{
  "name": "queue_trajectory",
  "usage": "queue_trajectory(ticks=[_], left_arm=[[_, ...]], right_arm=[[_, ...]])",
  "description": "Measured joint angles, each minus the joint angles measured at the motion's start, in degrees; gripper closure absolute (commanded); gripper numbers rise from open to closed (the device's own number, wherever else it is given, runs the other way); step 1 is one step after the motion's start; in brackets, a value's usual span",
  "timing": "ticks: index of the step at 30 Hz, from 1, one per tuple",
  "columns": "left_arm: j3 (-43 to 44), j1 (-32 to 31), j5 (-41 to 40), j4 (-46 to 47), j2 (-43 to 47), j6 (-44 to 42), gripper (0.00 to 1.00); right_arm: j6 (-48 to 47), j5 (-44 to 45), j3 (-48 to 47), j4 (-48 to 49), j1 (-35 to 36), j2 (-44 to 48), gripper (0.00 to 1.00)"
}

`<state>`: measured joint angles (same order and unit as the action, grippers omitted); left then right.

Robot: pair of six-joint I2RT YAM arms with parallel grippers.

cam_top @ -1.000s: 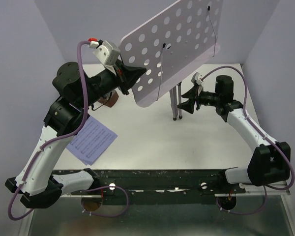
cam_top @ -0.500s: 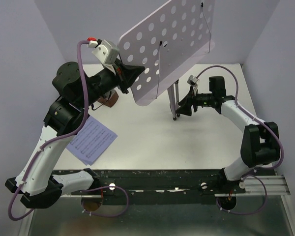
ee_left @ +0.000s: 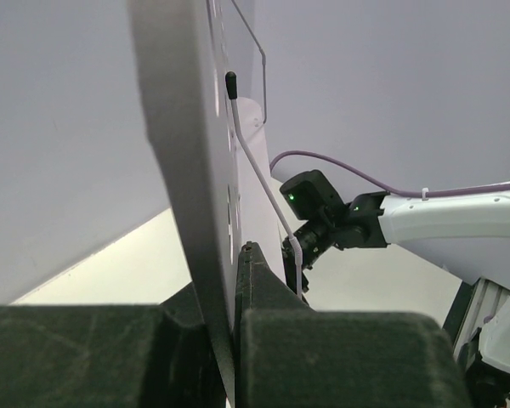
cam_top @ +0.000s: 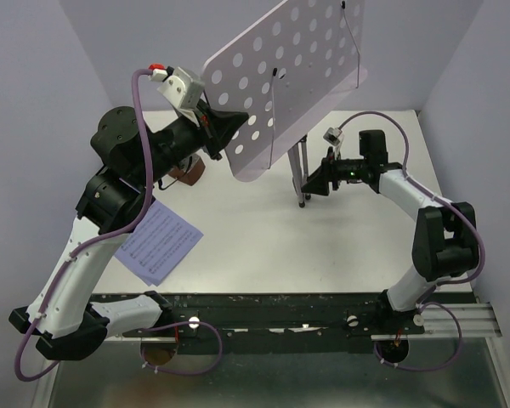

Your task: Set up the instrument practice props

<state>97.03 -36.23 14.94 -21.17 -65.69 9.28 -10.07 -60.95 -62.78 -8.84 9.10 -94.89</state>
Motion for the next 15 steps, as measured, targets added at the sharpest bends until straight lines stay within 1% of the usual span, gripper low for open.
queue_trajectory(ticks=[4,7,10,15], left_arm=[[-0.04,0.00,-0.02,0.02,0.00,-0.02,1.00],[-0.09,0.00,0.02,0.09,0.02,-0.09,1.00],[-0.20,-0.07,0.61,0.31,0.00,-0.26,1.00],[-0.68,-0.04,1.11,0.90,0.09,-0.28,1.00]], right_arm=[[-2.19,-0.68,-2.43,-4.98,-1.49,0.22,0.27],[-7.39,-0.87,-5.60,-10.29,-2.93,1.42,0.27],[-11.72,-1.11,-6.93,-13.49,-3.72,3.78,0.26],[-14.27,-4.26,-7.50,-13.46,-2.82,4.11,0.28]])
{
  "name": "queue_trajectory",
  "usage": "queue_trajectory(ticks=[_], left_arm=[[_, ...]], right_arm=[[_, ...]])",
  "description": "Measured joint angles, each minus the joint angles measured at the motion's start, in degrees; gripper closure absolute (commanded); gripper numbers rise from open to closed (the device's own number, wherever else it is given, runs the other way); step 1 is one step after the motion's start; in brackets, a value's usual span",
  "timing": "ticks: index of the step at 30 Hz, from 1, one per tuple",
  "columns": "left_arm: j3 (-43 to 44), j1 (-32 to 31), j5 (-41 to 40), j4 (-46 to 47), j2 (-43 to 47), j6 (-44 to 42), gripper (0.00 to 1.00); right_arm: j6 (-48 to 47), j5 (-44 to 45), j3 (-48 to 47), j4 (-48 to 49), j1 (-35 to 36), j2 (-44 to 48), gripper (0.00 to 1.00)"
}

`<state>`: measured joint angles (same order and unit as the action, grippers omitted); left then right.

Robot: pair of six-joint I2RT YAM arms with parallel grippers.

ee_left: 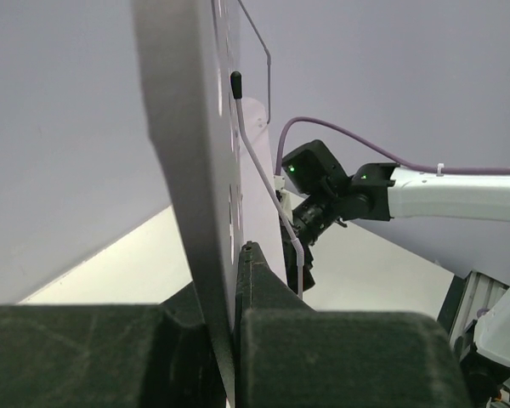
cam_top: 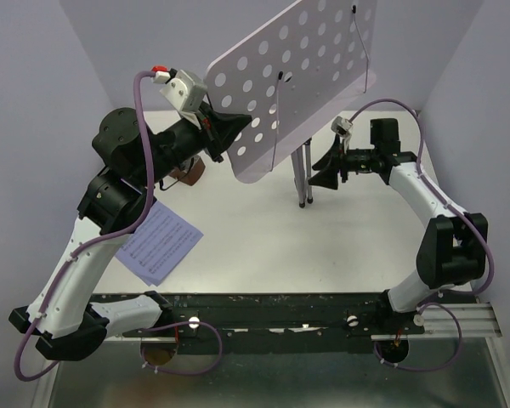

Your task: Set up the instrument practice props

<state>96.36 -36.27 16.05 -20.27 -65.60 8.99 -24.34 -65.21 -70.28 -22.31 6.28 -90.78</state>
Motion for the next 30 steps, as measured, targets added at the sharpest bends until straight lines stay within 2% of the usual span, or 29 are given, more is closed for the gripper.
queue_trajectory(ticks=[3,6,8,10,14,15,21,30], left_arm=[[-0.44,0.04,0.00,0.50,0.13,0.13,1.00],[-0.72,0.04,0.02,0.52,0.48,0.26,1.00],[-0.92,0.09,0.07,0.61,0.59,0.35,1.00],[-0.94,0.09,0.15,0.72,0.61,0.39,1.00],[-1.05,0.09,0.37,0.76,0.72,0.37,1.00],[-1.09,0.09,0.35,0.81,0.74,0.35,1.00],[-1.20,0.90,-2.14,1.05,0.61,1.90,1.00],[7.19,0.11,0.83,-3.76,-6.64,0.61,1.00]], right_arm=[[1.09,-0.74,0.00,2.64,1.75,-1.20,0.33],[4.79,-0.83,-0.07,7.54,2.54,-2.75,0.47],[7.17,-0.94,-0.37,10.08,2.71,-3.76,0.48],[8.55,-1.11,-0.61,11.74,2.75,-4.26,0.55],[9.60,-1.16,-0.61,13.92,2.69,-4.31,0.86],[8.87,-1.25,-0.61,14.19,2.73,-4.31,1.00],[-0.17,3.13,-0.35,14.12,3.23,-2.51,1.00],[-8.44,18.18,7.30,-2.89,-2.23,14.49,1.00]])
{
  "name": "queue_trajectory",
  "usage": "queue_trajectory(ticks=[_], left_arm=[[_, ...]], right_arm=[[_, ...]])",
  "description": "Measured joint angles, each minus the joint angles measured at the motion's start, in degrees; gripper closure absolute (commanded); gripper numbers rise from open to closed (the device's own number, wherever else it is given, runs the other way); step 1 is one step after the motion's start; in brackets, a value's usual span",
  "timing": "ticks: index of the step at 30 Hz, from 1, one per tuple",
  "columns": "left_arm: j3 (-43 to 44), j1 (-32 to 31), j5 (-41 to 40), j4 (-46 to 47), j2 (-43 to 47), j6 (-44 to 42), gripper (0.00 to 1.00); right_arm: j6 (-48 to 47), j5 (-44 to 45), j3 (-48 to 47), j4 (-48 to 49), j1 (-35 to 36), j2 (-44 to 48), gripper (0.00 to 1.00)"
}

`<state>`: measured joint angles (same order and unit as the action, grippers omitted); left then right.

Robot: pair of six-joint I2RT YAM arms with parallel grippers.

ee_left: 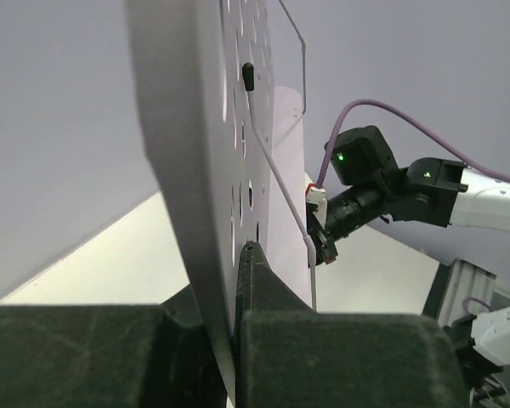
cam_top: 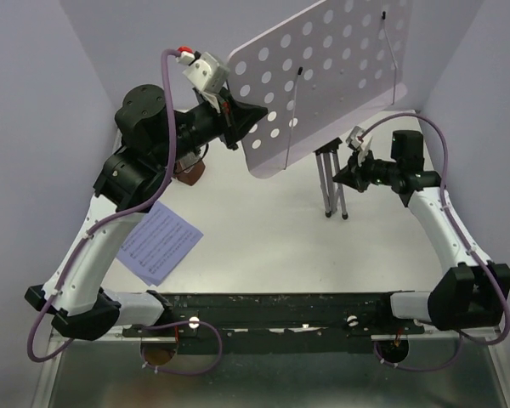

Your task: Set up the instrument practice props

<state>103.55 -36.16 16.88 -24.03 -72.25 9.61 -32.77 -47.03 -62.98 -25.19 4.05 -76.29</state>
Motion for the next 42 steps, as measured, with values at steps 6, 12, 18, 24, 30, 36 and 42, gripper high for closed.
queue_trajectory(ticks=[6,12,18,24,30,36,42], left_arm=[[4.92,-0.92,7.21,-0.72,-4.48,-0.50,1.00],[6.08,-1.73,12.04,0.09,-6.14,-2.14,1.00],[6.05,-2.69,15.26,3.26,-8.00,-3.39,1.00],[6.78,-3.76,17.29,4.37,-9.25,-4.61,1.00],[8.76,-5.29,18.53,4.96,-11.45,-5.68,1.00],[12.61,-7.50,18.80,5.55,-15.43,-6.36,1.00],[18.51,-11.06,18.69,4.33,-20.31,-6.75,1.00]], right_arm=[[-4.07,4.35,5.14,-1.84,-3.23,7.58,1.00],[-8.28,3.65,7.85,-2.60,-9.09,11.98,1.00],[-15.23,1.14,7.89,-6.67,-17.07,13.75,1.00],[-20.90,-2.78,8.04,-10.03,-23.23,13.99,1.00],[-28.94,-11.43,6.99,-14.36,-33.94,11.65,1.00],[-37.11,-19.17,6.14,-19.93,-41.55,7.23,1.00],[-44.63,-23.21,7.13,-25.73,-45.64,4.83,1.00]])
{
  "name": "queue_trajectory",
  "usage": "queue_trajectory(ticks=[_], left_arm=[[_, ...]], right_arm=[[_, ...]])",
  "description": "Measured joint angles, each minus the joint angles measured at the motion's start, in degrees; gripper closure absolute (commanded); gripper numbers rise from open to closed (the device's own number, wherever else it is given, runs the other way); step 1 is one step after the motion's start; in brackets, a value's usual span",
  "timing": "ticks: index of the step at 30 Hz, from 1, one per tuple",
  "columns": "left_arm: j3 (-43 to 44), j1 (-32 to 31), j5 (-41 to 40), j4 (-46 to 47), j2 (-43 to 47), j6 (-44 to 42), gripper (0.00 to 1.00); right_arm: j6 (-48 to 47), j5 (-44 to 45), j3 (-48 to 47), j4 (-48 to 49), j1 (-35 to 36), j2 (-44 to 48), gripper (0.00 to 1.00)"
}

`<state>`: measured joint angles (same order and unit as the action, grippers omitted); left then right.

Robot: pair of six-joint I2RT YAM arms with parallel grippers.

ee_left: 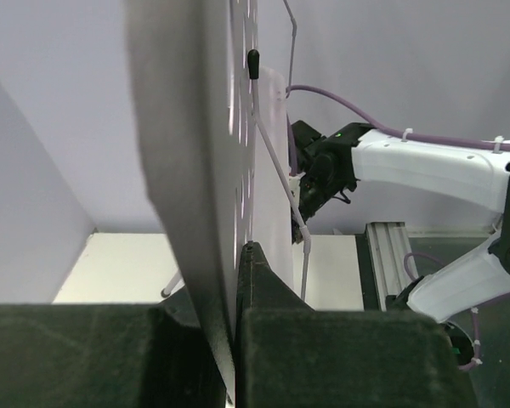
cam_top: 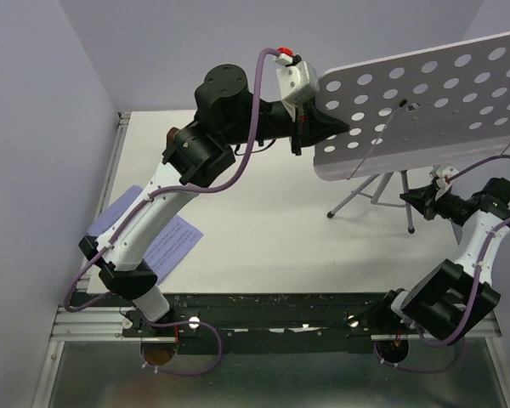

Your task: Set up the instrument practice props

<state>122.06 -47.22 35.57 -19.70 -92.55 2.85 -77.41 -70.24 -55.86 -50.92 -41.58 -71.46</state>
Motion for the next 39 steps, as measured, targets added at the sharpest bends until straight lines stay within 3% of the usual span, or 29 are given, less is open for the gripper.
queue_trajectory(ticks=[13,21,27,34,39], left_arm=[[12.31,-5.84,-4.55,-4.13,-8.85,-0.17,1.00],[14.47,-7.45,-7.96,-3.45,-10.60,2.51,1.00],[15.19,-7.91,-9.46,-2.89,-11.41,3.13,1.00],[15.37,-8.26,-9.86,-2.10,-11.76,3.19,1.00],[15.37,-8.26,-10.38,-0.46,-12.48,3.23,1.00]], right_arm=[[-4.81,-4.68,1.03,-2.67,-3.19,-5.07,0.99],[-9.44,-5.97,-3.10,-10.05,-3.41,-9.46,0.84],[-11.08,-6.21,-6.64,-16.65,-3.41,-12.28,0.66],[-8.66,1.11,-7.54,-19.58,-2.97,-14.86,0.41],[-6.56,3.76,-9.51,-21.62,-1.33,-14.08,0.36]])
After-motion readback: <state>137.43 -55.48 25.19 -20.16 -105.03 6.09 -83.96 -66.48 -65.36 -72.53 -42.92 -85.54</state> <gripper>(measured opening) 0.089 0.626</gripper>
